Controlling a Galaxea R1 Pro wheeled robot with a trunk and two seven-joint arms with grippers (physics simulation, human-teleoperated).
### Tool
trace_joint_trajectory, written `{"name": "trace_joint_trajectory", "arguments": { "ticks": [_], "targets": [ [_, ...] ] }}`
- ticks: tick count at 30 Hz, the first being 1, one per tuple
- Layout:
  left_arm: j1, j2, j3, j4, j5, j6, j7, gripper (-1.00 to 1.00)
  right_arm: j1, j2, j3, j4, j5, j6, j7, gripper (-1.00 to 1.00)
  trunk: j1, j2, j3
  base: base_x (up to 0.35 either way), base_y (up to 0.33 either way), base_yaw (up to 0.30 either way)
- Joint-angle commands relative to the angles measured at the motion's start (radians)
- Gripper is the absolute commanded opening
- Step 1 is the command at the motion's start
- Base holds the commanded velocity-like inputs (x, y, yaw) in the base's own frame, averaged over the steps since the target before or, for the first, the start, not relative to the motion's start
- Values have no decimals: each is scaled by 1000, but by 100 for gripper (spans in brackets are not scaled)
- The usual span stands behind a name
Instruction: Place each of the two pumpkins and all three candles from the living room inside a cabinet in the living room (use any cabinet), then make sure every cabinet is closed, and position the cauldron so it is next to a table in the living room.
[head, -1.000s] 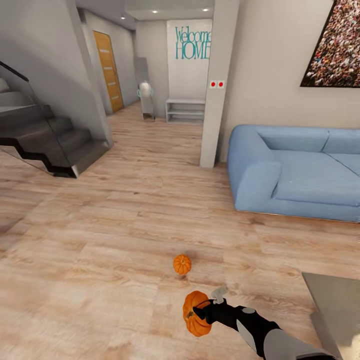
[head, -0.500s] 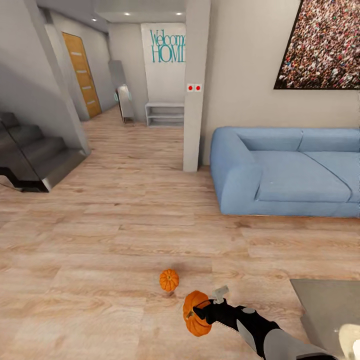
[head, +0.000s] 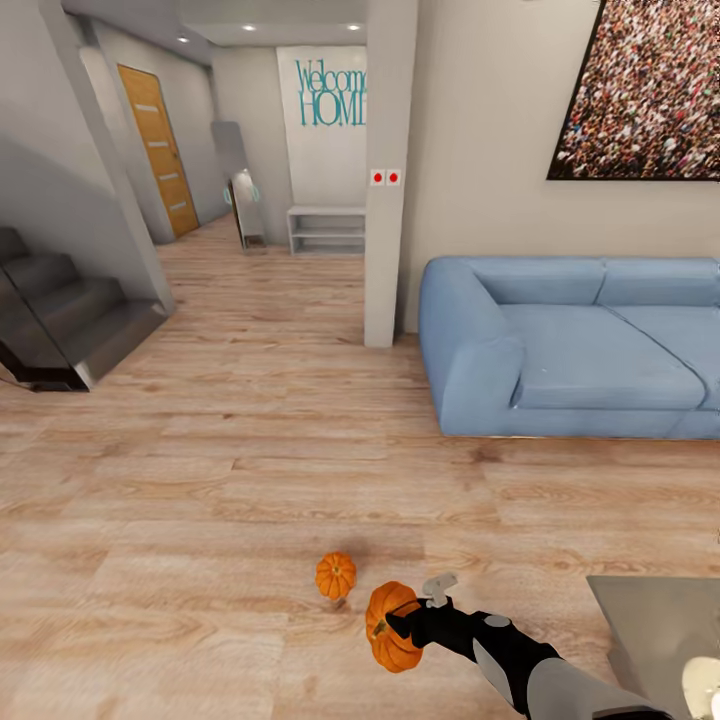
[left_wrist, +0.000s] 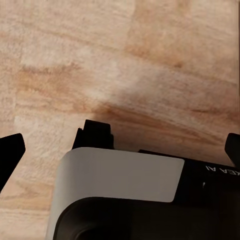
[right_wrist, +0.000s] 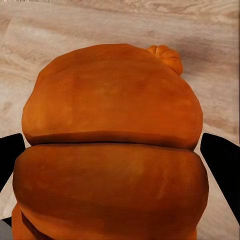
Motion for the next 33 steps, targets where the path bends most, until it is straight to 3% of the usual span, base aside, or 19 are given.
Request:
{"name": "trace_joint_trajectory", "arguments": {
  "ticks": [1,25,33],
  "targets": [
    [0,0,0,0,0,0,0,100,0,0,0,0,0,0,0,-100,0,0,1,2,0,-157],
    [0,0,0,0,0,0,0,100,0,0,1,1,0,0,0,-100,0,0,28,0,0,-208],
    [0,0,0,0,1,0,0,100,0,1,1,0,-6,0,-2,-100,0,0,27,0,0,-23]
  ]
}}
